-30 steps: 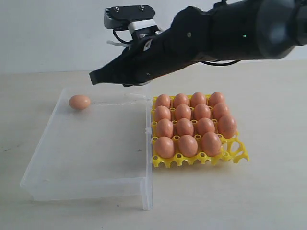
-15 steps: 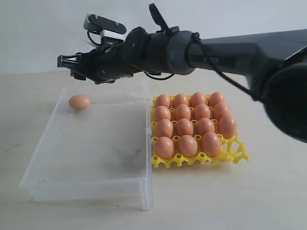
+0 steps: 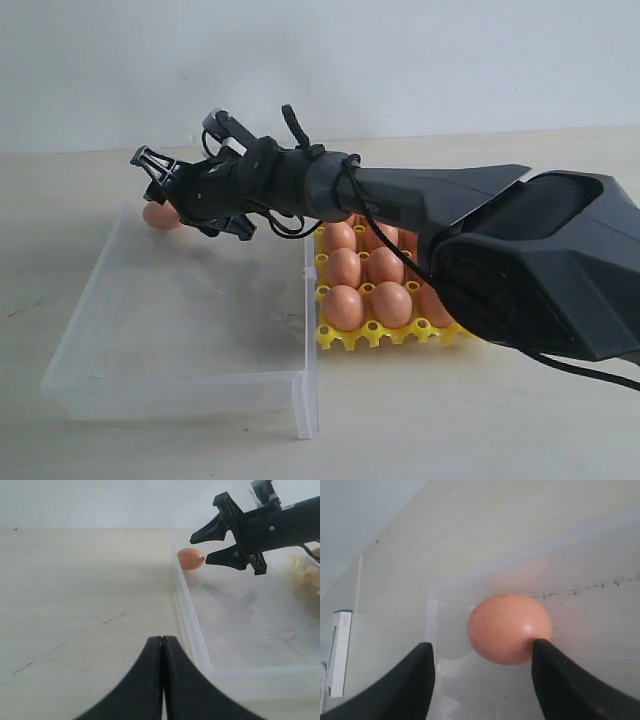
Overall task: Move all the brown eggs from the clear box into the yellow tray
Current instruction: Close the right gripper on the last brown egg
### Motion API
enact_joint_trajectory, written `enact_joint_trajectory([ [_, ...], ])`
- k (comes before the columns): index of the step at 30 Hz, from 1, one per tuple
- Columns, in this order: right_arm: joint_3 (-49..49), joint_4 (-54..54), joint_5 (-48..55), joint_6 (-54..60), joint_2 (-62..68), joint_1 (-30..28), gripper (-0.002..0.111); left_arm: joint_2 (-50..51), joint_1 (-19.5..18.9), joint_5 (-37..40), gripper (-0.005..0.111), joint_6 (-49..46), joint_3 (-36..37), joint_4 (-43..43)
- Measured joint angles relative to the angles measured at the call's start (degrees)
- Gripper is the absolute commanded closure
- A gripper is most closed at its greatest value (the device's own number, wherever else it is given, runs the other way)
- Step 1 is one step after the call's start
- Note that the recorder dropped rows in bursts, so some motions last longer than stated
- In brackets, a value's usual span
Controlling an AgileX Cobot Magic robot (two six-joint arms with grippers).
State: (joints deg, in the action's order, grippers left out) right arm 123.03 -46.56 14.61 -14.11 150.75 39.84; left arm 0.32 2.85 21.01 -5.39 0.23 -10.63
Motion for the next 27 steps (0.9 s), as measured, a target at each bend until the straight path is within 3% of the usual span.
enact_joint_trajectory([
  [27,7.63,-2.30,-3.39,-1.73,6.18,0.04,0.047,0.00,0.00,0.00,0.107,0.00,0.00,0.00],
])
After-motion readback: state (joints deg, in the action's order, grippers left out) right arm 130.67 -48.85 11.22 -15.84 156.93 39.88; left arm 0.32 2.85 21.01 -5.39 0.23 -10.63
